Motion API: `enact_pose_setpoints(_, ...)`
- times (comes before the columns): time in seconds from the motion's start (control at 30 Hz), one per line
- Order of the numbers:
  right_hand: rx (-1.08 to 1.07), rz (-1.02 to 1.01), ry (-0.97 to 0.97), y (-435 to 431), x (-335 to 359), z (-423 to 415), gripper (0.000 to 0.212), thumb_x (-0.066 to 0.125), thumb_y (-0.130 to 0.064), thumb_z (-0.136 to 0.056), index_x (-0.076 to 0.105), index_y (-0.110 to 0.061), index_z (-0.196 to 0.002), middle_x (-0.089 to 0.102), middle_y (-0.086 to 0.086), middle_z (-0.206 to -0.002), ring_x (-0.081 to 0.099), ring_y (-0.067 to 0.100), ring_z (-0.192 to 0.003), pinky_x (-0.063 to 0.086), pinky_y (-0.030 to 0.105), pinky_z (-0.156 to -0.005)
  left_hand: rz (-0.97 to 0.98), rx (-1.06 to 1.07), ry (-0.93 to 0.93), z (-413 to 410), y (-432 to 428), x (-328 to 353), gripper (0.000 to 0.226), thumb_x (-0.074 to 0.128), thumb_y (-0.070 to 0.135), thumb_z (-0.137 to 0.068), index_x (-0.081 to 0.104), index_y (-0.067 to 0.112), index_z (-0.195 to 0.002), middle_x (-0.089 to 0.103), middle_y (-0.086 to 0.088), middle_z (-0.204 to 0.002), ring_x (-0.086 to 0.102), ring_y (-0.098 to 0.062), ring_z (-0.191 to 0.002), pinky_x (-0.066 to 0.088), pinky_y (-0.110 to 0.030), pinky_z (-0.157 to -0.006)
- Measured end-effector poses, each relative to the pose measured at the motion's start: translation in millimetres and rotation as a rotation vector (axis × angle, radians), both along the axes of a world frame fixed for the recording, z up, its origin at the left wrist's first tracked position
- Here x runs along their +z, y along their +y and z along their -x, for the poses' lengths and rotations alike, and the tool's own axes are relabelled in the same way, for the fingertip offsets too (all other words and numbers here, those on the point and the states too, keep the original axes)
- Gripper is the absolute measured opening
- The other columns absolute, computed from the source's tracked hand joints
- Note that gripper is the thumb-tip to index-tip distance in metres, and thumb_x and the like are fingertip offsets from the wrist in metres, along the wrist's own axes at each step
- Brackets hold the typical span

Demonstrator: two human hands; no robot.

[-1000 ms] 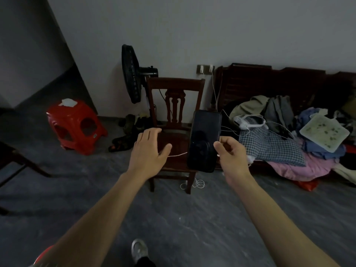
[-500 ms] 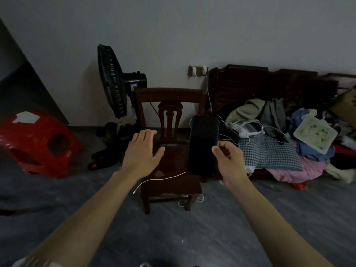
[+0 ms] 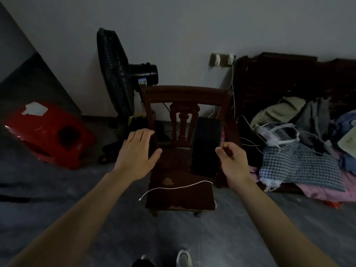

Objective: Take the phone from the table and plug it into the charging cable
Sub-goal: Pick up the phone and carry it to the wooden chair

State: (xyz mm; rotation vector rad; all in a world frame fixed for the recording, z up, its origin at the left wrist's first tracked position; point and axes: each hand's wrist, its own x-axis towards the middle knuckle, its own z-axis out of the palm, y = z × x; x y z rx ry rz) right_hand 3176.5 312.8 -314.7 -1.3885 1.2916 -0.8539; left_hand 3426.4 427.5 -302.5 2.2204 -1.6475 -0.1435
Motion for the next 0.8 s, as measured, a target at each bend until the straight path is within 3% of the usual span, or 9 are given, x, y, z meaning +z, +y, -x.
enact_pose_setpoints(0.27, -0.025, -0.093, 0.009, -46, -91, -40, 0.011, 0.06, -0.015, -0.095, 0.07, -0.019, -0.091, 0.075, 0.001, -0.087, 0.074, 0.01, -0.079, 0.054, 0.017, -0.06, -0.017, -0.058, 0.045, -44, -54, -83, 0.067, 0.056, 0.055, -0.085, 0.041, 0.016, -0.138, 0.046, -0.005, -0.142, 0.038, -0.025, -0.132, 0.04, -0.048, -0.104)
enact_pose_setpoints(0.43, -0.022, -0.087, 0.014, -65, -188, -67, 0.011, 0.059, -0.017, -0.096, 0.07, -0.019, -0.093, 0.075, -0.009, -0.09, 0.073, 0.007, -0.085, 0.059, 0.029, -0.075, 0.02, -0.075, 0.1, -63, -90, -187, 0.066, 0.055, 0.054, -0.086, 0.04, 0.017, -0.139, 0.046, -0.005, -0.142, 0.038, -0.024, -0.132, 0.041, -0.045, -0.103)
enact_pose_setpoints(0.6, -0.022, -0.086, -0.018, -77, -283, -85, 0.013, 0.059, -0.016, -0.095, 0.071, -0.021, -0.092, 0.076, -0.009, -0.088, 0.074, 0.007, -0.082, 0.055, 0.016, -0.062, 0.037, -0.083, 0.183, -67, -107, -287, 0.064, 0.056, 0.054, -0.087, 0.039, 0.02, -0.139, 0.045, 0.0, -0.143, 0.036, -0.018, -0.132, 0.041, -0.044, -0.104)
enact_pose_setpoints(0.8, 0.008, -0.028, -0.066, -96, -388, -92, 0.018, 0.062, -0.016, -0.093, 0.073, -0.028, -0.085, 0.077, -0.01, -0.085, 0.074, 0.004, -0.079, 0.051, 0.008, -0.062, 0.139, -0.089, 0.164, -66, -126, -390, 0.063, 0.055, 0.054, -0.087, 0.04, 0.02, -0.138, 0.047, 0.0, -0.141, 0.038, -0.017, -0.13, 0.041, -0.04, -0.103)
